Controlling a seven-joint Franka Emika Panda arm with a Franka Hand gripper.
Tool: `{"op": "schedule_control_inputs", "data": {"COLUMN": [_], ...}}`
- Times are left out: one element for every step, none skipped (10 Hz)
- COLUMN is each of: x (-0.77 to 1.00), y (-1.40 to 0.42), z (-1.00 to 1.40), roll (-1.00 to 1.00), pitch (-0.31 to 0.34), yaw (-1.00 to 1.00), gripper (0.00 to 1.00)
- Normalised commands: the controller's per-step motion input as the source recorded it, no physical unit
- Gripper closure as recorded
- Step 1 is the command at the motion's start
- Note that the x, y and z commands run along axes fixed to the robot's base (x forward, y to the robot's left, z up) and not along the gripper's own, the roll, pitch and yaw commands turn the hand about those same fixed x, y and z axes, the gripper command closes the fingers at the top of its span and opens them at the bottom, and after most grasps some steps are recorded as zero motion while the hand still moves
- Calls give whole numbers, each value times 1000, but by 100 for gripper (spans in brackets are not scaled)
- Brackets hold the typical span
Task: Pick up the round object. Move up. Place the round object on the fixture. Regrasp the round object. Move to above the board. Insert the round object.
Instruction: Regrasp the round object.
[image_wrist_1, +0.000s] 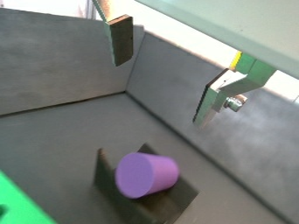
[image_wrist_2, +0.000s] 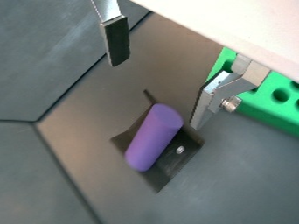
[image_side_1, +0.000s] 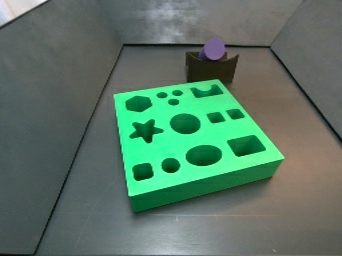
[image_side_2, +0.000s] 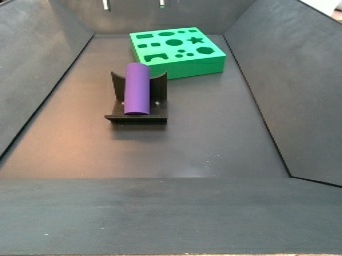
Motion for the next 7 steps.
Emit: {"op": "schedule_control_inputs", "data": {"x": [52, 64, 76, 91, 98, 99, 103], "y": [-25, -27, -33, -36, -36, -41, -42], "z": [-10, -12, -14, -19, -16, -20, -21], "roll": [1000, 1000, 1000, 1000, 1000, 801, 607], "pitch": [33, 50, 71, 108, 140, 152, 144], "yaw": [31, 36, 43, 62, 84, 112, 132], "gripper": [0, 0, 0, 0, 0, 0, 0]}}
